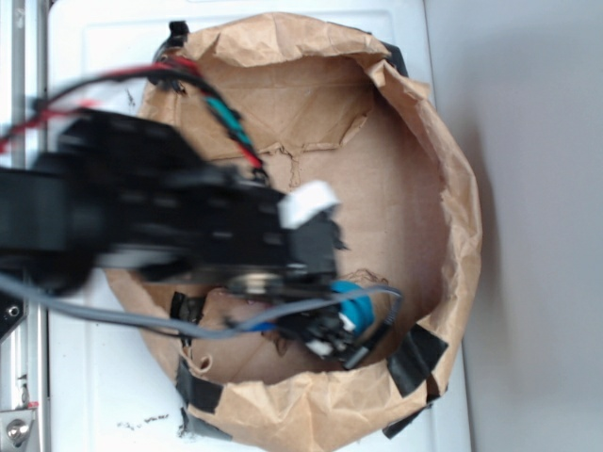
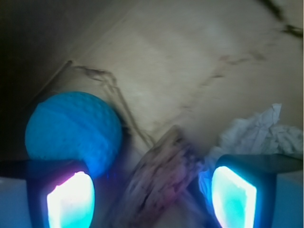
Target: Grab the wood chip.
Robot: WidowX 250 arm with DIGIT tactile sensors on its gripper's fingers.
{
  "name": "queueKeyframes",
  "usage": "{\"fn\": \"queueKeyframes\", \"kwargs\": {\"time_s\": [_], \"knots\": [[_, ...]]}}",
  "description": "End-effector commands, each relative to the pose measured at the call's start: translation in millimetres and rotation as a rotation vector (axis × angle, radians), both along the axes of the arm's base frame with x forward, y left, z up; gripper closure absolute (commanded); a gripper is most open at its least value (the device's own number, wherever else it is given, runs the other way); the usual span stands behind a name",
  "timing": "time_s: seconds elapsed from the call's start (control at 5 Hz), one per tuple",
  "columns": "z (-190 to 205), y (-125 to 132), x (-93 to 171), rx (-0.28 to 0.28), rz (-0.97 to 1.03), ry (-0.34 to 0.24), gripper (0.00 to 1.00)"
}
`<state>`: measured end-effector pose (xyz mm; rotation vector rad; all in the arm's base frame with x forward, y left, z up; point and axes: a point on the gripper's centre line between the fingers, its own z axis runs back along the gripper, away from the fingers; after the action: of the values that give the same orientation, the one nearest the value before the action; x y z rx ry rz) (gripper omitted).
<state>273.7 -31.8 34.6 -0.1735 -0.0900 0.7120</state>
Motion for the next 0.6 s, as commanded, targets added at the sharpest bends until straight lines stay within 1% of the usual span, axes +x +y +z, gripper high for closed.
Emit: {"fn": "queueKeyframes", "kwargs": {"time_s": [0.0, 0.2, 0.4], "knots": [[-19, -5, 2, 0.057, -0.016, -0.033, 0.00], [-26, -4, -5, 0.076, -0.035, -0.029, 0.00], [-22, -2, -10, 0.075, -0.057, -0.053, 0.00]]}}
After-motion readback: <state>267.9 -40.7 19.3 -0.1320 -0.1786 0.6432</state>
